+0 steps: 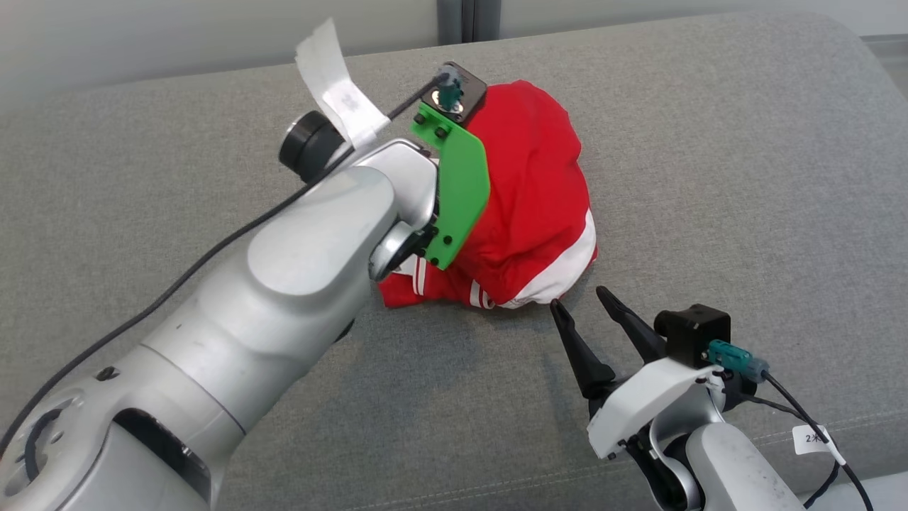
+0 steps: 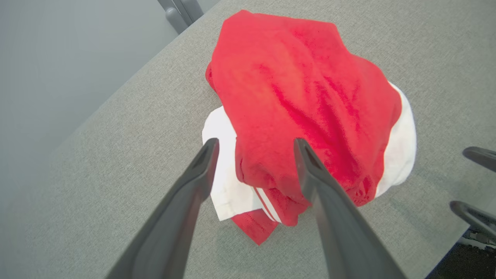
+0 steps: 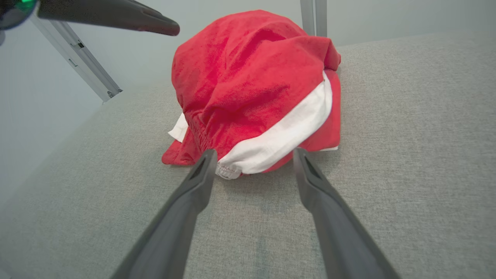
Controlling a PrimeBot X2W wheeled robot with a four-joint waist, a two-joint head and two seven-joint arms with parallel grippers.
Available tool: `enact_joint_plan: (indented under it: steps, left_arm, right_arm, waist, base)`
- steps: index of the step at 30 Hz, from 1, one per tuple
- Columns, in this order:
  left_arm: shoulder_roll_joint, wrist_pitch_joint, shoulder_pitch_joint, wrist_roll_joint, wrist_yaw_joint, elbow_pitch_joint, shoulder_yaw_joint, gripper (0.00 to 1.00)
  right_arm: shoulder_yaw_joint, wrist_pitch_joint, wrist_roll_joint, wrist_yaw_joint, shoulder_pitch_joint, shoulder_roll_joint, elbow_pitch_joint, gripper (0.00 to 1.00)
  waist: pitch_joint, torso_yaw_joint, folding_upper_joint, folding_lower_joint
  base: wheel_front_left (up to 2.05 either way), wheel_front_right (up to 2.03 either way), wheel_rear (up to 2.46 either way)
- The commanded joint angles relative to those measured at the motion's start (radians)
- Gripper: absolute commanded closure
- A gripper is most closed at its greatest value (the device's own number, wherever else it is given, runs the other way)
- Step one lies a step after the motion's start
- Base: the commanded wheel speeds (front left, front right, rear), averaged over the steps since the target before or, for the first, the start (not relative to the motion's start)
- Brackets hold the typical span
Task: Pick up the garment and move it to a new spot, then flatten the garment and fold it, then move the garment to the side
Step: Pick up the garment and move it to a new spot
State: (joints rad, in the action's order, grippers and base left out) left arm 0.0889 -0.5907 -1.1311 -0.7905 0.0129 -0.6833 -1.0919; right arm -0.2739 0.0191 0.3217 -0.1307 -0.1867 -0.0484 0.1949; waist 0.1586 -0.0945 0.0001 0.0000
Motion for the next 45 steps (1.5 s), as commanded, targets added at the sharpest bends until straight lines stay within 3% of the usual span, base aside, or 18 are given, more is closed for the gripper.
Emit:
enact_joint_plan:
  steps: [1, 14, 21, 22, 24, 33, 45]
  left_arm:
    - [0.022, -0.026, -0.017, -0.003, 0.017, -0.008, 0.011, 0.00]
    - [0.062, -0.109, 0.018, -0.094, 0.057, -0.039, 0.069, 0.00]
    - [0.057, -0.103, 0.031, -0.126, 0.039, -0.056, 0.086, 0.02]
    - [0.055, -0.101, 0.030, -0.130, 0.036, -0.057, 0.087, 0.40]
    - [0.052, -0.094, 0.026, -0.126, 0.030, -0.059, 0.087, 1.00]
    - [0.041, 0.001, 0.014, -0.119, 0.001, -0.072, 0.102, 1.00]
    - [0.049, 0.385, -0.112, -0.053, 0.059, -0.083, 0.212, 1.00]
  right_arm:
    - [-0.006, 0.001, 0.006, 0.000, 0.006, -0.004, 0.001, 0.00]
    - [-0.010, 0.004, 0.002, 0.000, -0.013, -0.004, -0.005, 0.00]
    - [-0.013, 0.009, 0.001, 0.000, -0.022, -0.004, -0.002, 0.00]
    - [-0.013, 0.010, 0.001, 0.000, -0.023, -0.004, -0.001, 0.00]
    - [-0.013, 0.010, -0.002, 0.000, -0.024, -0.004, 0.001, 0.00]
    - [-0.008, 0.005, -0.006, 0.000, -0.015, -0.004, 0.007, 0.00]
    - [0.000, -0.017, -0.018, 0.000, 0.014, -0.004, -0.002, 0.00]
  waist:
    - [-0.005, 0.002, -0.0001, 0.0000]
    - [0.044, -0.039, -0.0001, 0.0000]
    - [0.062, -0.052, -0.0001, 0.0000]
    - [0.063, -0.052, -0.0001, 0.0000]
    - [0.064, -0.052, -0.0001, 0.0000]
    - [0.047, -0.034, -0.0001, 0.0000]
    - [0.001, 0.009, -0.0001, 0.0000]
  base:
    - [0.00, 0.00, 0.00]
    - [0.00, 0.00, 0.00]
    - [0.00, 0.00, 0.00]
    - [0.00, 0.00, 0.00]
    - [0.00, 0.00, 0.00]
    - [0.00, 0.00, 0.00]
    - [0.00, 0.00, 0.00]
